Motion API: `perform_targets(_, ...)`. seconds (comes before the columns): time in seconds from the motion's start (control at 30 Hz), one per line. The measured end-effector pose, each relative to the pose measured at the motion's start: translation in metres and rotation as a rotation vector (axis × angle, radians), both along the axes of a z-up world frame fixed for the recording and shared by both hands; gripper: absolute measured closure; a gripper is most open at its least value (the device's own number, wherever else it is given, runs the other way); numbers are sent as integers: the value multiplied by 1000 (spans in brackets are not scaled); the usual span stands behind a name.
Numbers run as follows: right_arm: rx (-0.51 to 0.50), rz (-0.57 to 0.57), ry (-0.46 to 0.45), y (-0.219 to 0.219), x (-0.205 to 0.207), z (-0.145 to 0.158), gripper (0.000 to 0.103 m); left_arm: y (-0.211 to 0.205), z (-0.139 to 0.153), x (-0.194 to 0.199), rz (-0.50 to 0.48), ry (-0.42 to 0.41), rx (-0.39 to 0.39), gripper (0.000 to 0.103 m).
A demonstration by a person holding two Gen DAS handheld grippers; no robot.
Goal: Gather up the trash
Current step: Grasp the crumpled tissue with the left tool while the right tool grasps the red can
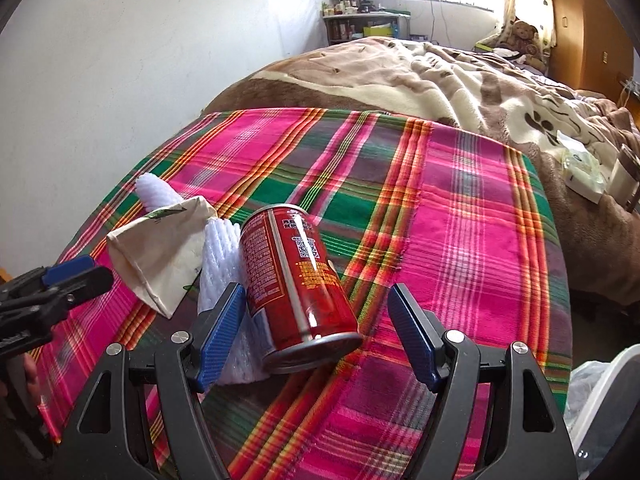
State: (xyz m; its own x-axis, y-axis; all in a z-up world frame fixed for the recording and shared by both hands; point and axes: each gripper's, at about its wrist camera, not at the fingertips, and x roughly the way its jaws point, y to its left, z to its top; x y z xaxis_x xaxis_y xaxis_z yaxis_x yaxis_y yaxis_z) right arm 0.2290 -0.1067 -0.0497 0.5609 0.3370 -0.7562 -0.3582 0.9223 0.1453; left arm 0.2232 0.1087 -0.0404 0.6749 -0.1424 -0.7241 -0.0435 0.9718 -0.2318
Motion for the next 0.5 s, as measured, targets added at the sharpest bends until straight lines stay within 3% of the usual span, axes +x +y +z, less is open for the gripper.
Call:
perform_targets(0.13, 7, -6, 7, 1, 4, -1, 28, -10, 7, 7, -40, -37, -18, 34)
perform_targets(0.3, 28, -14, 18, 0, 9, -3, 29, -21, -5, 27, -39, 7, -3, 34)
perform_targets(0.5, 35, -12, 38, 4, 17, -7, 33, -25, -10, 39, -36, 4, 21, 34)
